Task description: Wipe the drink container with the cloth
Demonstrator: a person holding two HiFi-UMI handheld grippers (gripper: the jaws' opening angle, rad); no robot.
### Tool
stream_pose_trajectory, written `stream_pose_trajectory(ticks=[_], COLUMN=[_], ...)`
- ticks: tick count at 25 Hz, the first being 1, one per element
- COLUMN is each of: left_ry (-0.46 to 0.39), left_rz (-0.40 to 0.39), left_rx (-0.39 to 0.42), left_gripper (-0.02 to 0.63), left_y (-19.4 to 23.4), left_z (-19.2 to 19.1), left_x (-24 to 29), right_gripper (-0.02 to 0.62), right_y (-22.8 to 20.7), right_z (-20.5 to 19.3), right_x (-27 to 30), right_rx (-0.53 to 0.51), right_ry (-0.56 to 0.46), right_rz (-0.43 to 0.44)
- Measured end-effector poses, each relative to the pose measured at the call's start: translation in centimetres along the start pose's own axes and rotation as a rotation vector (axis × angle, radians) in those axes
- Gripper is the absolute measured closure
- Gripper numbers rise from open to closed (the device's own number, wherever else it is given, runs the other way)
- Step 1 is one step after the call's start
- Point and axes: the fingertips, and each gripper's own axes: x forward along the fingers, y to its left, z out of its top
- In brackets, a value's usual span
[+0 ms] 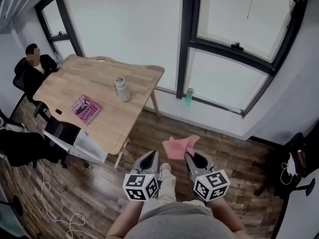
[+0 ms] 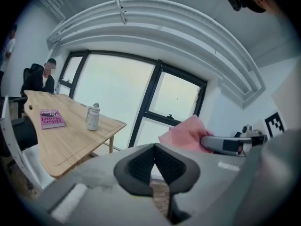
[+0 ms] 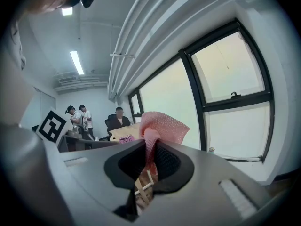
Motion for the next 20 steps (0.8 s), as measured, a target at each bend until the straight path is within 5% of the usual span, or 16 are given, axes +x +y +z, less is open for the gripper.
stream_pose_trajectory(ticks=[20], left_ry=[-0.008], left_rz=[0.026], left_rx=[-0.007], left_gripper=[0.604], left_y=[9.9], left_z=[10.8], left_x=[19.0], right_gripper=[0.566], right_y=[-10.2], right_z=[9.4], right_x=[19.6], right_rx=[-0.009], right_ry=[-0.006], right_rz=[0.015])
